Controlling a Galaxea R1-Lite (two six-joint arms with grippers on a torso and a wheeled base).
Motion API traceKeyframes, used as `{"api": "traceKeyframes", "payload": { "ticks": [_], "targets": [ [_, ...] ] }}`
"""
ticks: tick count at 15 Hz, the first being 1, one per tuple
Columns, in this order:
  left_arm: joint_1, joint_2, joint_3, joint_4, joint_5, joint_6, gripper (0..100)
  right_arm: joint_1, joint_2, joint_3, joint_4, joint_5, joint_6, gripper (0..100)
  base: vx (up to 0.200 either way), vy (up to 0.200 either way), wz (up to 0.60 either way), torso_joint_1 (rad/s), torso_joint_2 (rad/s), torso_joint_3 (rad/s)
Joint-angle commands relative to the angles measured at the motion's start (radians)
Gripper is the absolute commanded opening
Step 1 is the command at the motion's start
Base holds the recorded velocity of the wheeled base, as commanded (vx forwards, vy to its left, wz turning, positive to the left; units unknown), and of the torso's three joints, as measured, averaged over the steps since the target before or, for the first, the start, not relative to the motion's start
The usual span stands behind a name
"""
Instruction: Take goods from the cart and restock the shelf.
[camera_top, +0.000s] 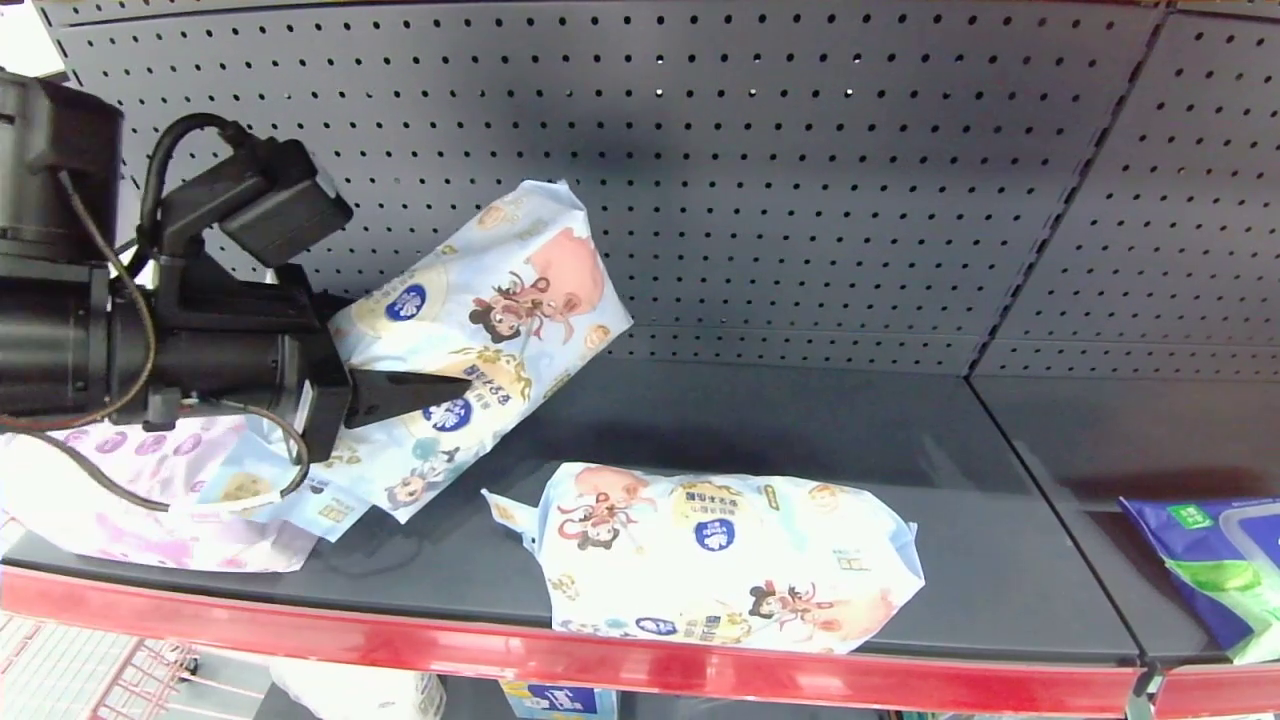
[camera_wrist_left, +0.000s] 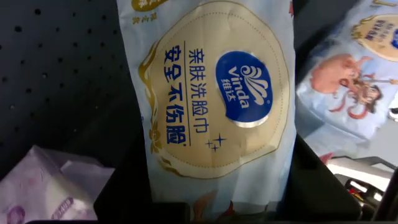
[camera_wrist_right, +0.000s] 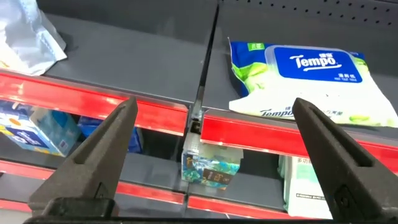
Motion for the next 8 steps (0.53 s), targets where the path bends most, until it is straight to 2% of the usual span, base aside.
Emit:
{"api": "traceKeyframes", "payload": {
  "ticks": [1, 8],
  "targets": [
    [0.000, 0.081, -0.044, -0.001, -0.002, 0.022, 0, 0.001, 0.005, 0.002, 0.001, 0.000, 0.000, 100, 0.000, 0.000, 0.00, 0.000, 0.00, 0.000],
    [0.006, 0.216, -0.157, -0.001, -0.002, 0.162, 0, 0.001, 0.005, 0.014, 0.001, 0.002, 0.001, 100, 0.000, 0.000, 0.00, 0.000, 0.00, 0.000]
  ]
}}
